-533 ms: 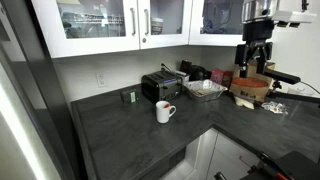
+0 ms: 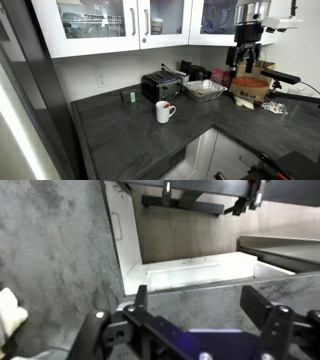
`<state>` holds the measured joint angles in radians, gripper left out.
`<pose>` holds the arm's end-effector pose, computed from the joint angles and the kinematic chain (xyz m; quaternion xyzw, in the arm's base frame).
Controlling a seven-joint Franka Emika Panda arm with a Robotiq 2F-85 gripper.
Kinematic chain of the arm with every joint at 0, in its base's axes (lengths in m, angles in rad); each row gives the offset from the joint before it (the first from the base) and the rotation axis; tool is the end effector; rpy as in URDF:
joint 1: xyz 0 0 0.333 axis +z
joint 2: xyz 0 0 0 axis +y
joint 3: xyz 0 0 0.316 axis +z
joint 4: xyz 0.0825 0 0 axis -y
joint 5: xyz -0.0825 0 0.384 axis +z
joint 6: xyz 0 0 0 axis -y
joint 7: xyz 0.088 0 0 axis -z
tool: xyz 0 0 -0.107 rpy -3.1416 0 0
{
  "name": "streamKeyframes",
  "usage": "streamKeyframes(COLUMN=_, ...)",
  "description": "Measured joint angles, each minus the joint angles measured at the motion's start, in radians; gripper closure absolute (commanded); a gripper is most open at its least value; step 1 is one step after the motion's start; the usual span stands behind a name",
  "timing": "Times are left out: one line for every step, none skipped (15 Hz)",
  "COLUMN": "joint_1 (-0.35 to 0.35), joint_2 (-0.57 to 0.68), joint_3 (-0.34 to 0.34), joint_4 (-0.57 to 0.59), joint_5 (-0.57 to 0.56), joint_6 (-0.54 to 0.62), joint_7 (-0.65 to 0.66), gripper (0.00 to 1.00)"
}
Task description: Take the marker from the cup and put it on the countertop
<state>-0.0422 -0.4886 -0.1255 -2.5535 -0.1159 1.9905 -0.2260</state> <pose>0.3756 -0.0708 0.4266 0.9970 0.0631 -0.0416 0.0150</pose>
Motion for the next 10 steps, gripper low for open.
streamKeyframes(joint_1=0.016, joint_2=0.027, joint_3=0.005, joint_4=0.0, joint_5=0.0, joint_6=0.072, joint_7=-0.015, gripper=0.0)
streamKeyframes(joint_1=0.034, joint_2=0.06, joint_3=0.01, joint_4=0.0, joint_5=0.002, joint_6=0.147, joint_7=-0.032, gripper=0.0)
streamKeyframes(joint_1=0.055, joint_2=0.102, joint_3=0.013, joint_4=0.001, joint_5=0.011, joint_6=0.225, joint_7=-0.049, gripper=0.0)
streamKeyframes(joint_1=0.077, joint_2=0.149, joint_3=0.016, joint_4=0.003, joint_5=0.021, joint_6=0.302, joint_7=-0.069, gripper=0.0)
streamKeyframes(joint_1=0.097, joint_2=0.202, joint_3=0.022, joint_4=0.005, joint_5=0.028, joint_6=0.393, joint_7=-0.081, gripper=0.0)
streamKeyframes(joint_1=0.114, joint_2=0.259, joint_3=0.031, joint_4=0.011, joint_5=0.032, joint_6=0.479, joint_7=-0.09, gripper=0.0)
streamKeyframes(joint_1=0.128, joint_2=0.317, joint_3=0.041, joint_4=0.023, joint_5=0.039, joint_6=0.545, joint_7=-0.108, gripper=0.0)
streamKeyframes(joint_1=0.142, joint_2=0.378, joint_3=0.053, joint_4=0.041, joint_5=0.06, joint_6=0.599, joint_7=-0.137, gripper=0.0)
streamKeyframes(joint_1=0.151, joint_2=0.436, joint_3=0.066, joint_4=0.065, joint_5=0.078, joint_6=0.638, joint_7=-0.168, gripper=0.0)
streamKeyframes(joint_1=0.155, joint_2=0.497, joint_3=0.082, joint_4=0.095, joint_5=0.092, joint_6=0.668, joint_7=-0.19, gripper=0.0)
